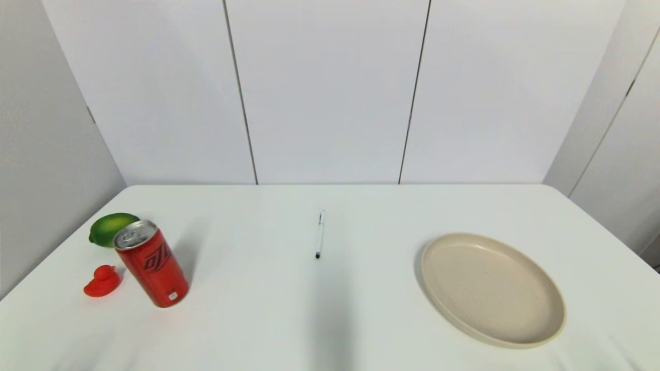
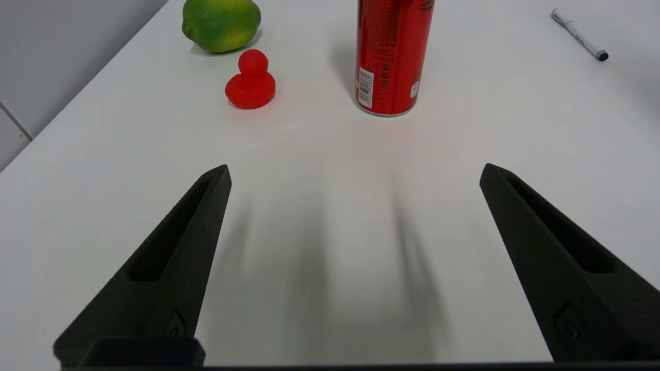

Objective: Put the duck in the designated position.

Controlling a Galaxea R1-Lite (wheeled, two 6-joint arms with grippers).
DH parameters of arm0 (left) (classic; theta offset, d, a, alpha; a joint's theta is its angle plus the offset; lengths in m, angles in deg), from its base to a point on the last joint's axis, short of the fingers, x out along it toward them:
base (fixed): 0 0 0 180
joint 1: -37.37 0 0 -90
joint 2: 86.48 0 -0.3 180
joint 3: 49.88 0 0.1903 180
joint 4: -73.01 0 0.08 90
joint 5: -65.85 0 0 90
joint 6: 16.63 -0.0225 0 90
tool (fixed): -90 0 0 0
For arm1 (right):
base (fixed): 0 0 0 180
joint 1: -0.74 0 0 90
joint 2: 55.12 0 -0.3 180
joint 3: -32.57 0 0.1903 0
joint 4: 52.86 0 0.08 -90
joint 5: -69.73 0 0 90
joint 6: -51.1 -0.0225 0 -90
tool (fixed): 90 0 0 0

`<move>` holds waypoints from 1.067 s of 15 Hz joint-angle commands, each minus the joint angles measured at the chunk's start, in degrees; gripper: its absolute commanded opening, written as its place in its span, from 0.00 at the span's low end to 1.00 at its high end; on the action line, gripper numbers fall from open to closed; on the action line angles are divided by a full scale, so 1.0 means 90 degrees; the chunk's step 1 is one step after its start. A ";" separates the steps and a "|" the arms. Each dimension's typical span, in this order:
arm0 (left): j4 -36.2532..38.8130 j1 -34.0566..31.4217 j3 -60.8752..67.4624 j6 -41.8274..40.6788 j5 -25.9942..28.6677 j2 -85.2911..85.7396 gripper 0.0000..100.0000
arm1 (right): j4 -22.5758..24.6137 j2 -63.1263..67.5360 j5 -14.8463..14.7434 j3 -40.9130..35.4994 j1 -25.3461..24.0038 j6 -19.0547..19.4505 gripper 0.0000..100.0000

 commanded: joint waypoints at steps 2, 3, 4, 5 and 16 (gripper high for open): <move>-0.0004 -0.0001 -0.0001 -0.0004 0.0000 -0.0011 1.00 | 0.0002 0.0000 -0.0001 0.0000 -0.0002 -0.0001 1.00; -0.0004 -0.0001 -0.0001 -0.0004 0.0000 -0.0011 1.00 | 0.0002 0.0000 -0.0001 0.0000 -0.0002 -0.0001 1.00; -0.0004 -0.0001 -0.0001 -0.0004 0.0000 -0.0011 1.00 | 0.0002 0.0000 -0.0001 0.0000 -0.0002 -0.0001 1.00; -0.0004 -0.0001 -0.0001 -0.0004 0.0000 -0.0011 1.00 | 0.0002 0.0000 -0.0001 0.0000 -0.0002 -0.0001 1.00; -0.0004 -0.0001 -0.0001 -0.0004 0.0000 -0.0011 1.00 | 0.0011 0.0000 -0.0001 0.0000 -0.0002 0.0009 1.00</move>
